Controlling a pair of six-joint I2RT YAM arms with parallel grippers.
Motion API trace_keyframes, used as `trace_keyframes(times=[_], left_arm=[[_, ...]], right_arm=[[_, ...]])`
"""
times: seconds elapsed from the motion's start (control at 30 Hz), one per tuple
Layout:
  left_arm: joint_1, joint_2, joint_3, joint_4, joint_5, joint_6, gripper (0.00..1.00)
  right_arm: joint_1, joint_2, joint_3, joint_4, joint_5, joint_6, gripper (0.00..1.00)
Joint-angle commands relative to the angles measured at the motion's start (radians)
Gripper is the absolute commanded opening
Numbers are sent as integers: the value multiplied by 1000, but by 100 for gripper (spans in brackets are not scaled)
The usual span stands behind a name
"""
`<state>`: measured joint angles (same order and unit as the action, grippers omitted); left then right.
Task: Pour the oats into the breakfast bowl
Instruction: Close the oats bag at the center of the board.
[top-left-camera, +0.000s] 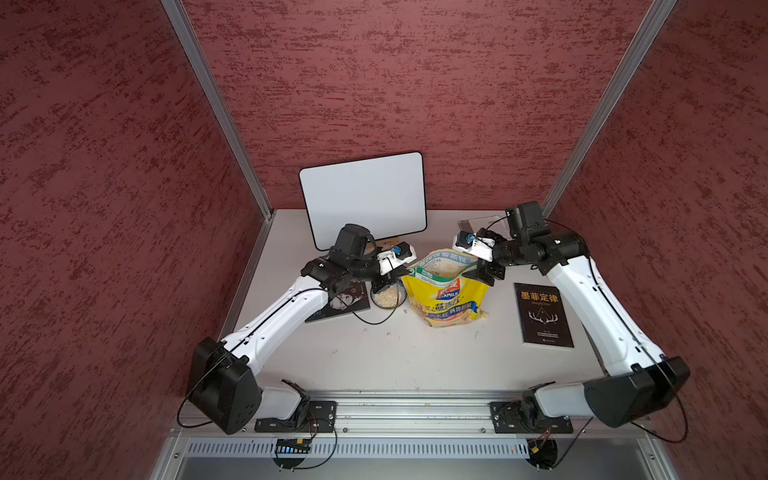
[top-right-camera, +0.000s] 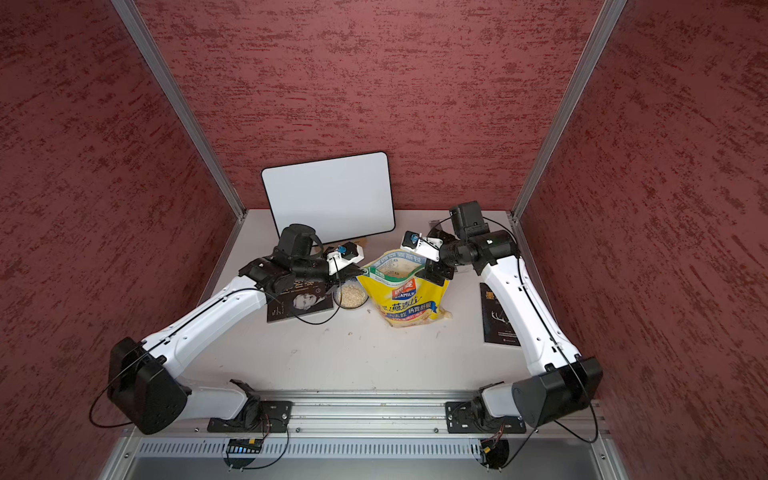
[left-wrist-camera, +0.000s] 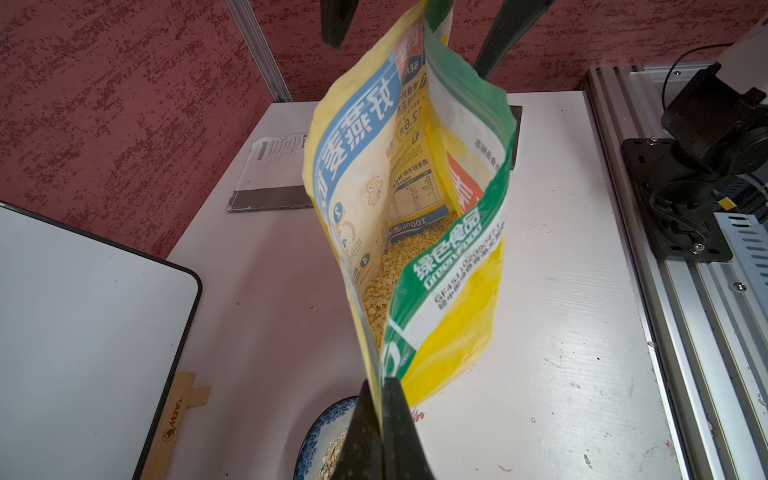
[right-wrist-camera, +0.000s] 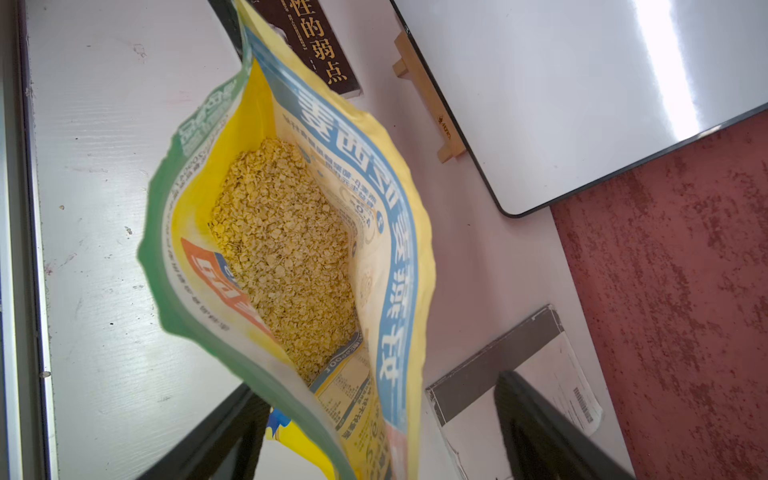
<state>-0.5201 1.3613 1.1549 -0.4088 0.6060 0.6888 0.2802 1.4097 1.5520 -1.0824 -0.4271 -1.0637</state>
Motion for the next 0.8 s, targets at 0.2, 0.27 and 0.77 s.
trace_keyframes(times=[0.2, 0.27, 0.77], left_arm=[[10, -59, -28, 107, 43, 12, 0], [10, -60, -28, 108, 42, 12, 0], [25, -80, -59, 130, 27, 6, 0]], right_arm=[[5, 74, 84, -137, 23, -35, 51], [6, 79, 86, -135, 22, -37, 43], [8, 57, 95, -129, 10, -30, 0]])
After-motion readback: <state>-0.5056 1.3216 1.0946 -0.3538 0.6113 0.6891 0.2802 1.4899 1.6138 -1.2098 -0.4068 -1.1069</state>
